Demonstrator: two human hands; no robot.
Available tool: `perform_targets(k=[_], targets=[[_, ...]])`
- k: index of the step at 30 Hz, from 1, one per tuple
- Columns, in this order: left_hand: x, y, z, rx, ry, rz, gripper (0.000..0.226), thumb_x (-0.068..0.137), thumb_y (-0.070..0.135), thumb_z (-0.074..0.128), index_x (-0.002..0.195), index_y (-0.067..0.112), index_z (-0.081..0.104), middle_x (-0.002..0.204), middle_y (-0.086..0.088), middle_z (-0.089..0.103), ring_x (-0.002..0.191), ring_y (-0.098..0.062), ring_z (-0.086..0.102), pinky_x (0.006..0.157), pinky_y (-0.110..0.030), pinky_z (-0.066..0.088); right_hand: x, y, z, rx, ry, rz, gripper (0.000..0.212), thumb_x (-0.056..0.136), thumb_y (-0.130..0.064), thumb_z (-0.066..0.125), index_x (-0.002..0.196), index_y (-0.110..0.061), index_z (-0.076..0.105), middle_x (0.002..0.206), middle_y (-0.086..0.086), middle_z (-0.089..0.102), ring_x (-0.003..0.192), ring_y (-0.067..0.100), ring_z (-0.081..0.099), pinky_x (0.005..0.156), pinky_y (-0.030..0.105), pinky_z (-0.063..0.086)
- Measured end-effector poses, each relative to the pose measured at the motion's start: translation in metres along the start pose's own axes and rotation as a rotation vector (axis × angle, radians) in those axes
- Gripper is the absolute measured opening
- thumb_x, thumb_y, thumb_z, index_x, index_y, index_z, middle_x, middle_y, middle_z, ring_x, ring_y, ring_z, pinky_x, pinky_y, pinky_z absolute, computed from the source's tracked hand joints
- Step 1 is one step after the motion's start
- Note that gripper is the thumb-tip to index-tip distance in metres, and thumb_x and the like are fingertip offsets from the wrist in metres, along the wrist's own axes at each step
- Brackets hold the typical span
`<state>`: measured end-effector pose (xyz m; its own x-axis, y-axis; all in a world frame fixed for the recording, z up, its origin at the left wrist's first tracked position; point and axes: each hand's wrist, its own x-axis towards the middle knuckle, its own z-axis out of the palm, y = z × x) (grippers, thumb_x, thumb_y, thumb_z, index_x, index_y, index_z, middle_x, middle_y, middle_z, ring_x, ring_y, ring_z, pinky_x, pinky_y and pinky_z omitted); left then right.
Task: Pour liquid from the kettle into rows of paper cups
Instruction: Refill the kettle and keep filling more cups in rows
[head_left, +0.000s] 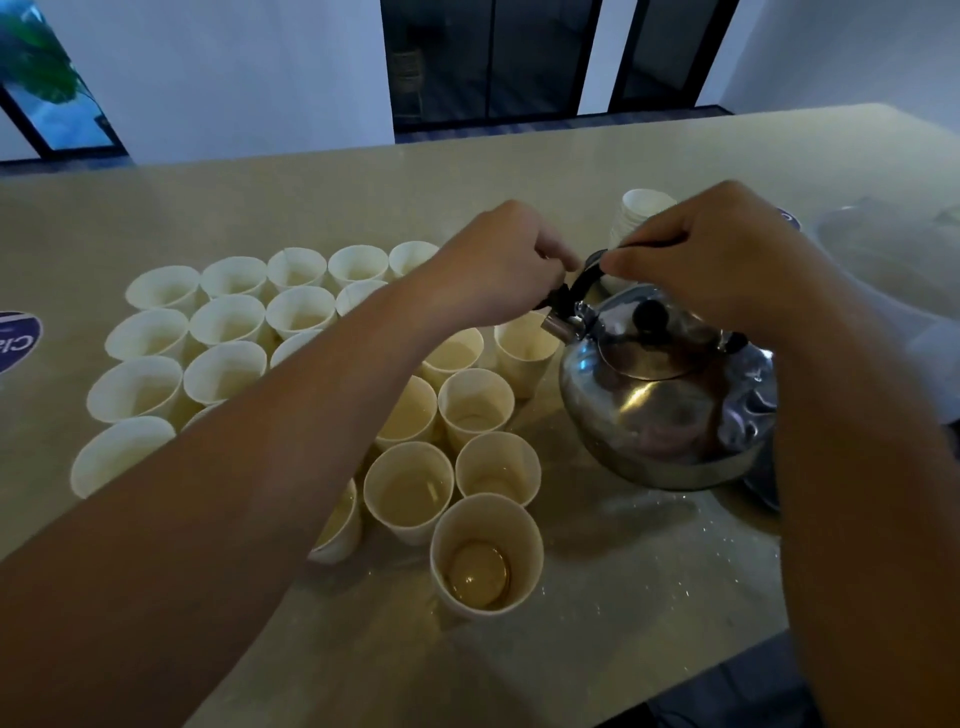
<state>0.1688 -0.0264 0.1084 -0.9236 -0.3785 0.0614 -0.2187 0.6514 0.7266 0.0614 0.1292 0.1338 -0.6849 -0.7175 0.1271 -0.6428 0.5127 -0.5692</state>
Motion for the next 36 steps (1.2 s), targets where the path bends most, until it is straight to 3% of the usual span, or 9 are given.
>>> perform_targets(k=[5, 15, 19, 24, 28, 36], targets=[[0.003, -0.01, 0.0, -0.054, -0.033, -0.036, 0.032, 0.095, 0.009, 0.057, 0.122, 0.021, 0.071, 0.102, 0.001, 0.075, 0.088, -0.008, 0.071, 0.088, -0.029, 0.056, 0.017, -0.009, 0.002, -0.111, -0.04, -0.036, 0.022, 0.091, -0.035, 0.07, 0.106, -0.021, 0.079, 0.091, -0.006, 0.067, 0.077, 0.002, 0.054, 0.062, 0.018, 0.036], [0.003, -0.022, -0.001, -0.095, -0.035, -0.141, 0.041, 0.093, 0.002, 0.058, 0.131, 0.016, 0.065, 0.113, -0.004, 0.073, 0.099, -0.016, 0.07, 0.099, -0.037, 0.053, 0.039, -0.029, 0.013, -0.274, -0.158, -0.106, 0.021, 0.092, -0.034, 0.069, 0.098, -0.018, 0.079, 0.095, -0.005, 0.071, 0.079, 0.008, 0.058, 0.062, 0.022, 0.037], [0.002, -0.025, 0.0, -0.094, -0.037, -0.154, 0.041, 0.094, 0.002, 0.057, 0.133, 0.015, 0.063, 0.121, -0.006, 0.07, 0.109, -0.02, 0.067, 0.103, -0.039, 0.051, 0.042, -0.037, 0.013, -0.333, -0.194, -0.108, 0.022, 0.092, -0.035, 0.069, 0.1, -0.017, 0.079, 0.094, -0.003, 0.071, 0.085, 0.014, 0.062, 0.071, 0.03, 0.045], [0.0, -0.025, -0.001, -0.103, -0.053, -0.153, 0.044, 0.094, -0.004, 0.054, 0.136, 0.01, 0.06, 0.115, -0.007, 0.073, 0.104, -0.017, 0.069, 0.101, -0.035, 0.052, 0.043, -0.045, 0.014, -0.414, -0.237, -0.126, 0.031, 0.094, -0.036, 0.066, 0.1, -0.009, 0.078, 0.096, 0.007, 0.073, 0.09, 0.024, 0.065, 0.091, 0.043, 0.053], [0.002, -0.024, 0.001, -0.095, -0.053, -0.148, 0.045, 0.095, -0.004, 0.056, 0.138, 0.01, 0.058, 0.12, -0.007, 0.072, 0.108, -0.017, 0.068, 0.099, -0.031, 0.052, 0.045, -0.049, 0.014, -0.454, -0.255, -0.13, 0.032, 0.095, -0.037, 0.064, 0.103, -0.009, 0.077, 0.095, 0.005, 0.072, 0.09, 0.023, 0.064, 0.089, 0.038, 0.05], [0.003, -0.025, 0.002, -0.098, -0.074, -0.143, 0.047, 0.096, -0.009, 0.05, 0.14, 0.008, 0.056, 0.122, -0.008, 0.071, 0.108, -0.017, 0.069, 0.091, -0.022, 0.052, 0.047, -0.052, 0.015, -0.512, -0.276, -0.141, 0.033, 0.095, -0.039, 0.065, 0.102, -0.009, 0.077, 0.096, 0.004, 0.07, 0.09, 0.023, 0.064, 0.094, 0.044, 0.051]])
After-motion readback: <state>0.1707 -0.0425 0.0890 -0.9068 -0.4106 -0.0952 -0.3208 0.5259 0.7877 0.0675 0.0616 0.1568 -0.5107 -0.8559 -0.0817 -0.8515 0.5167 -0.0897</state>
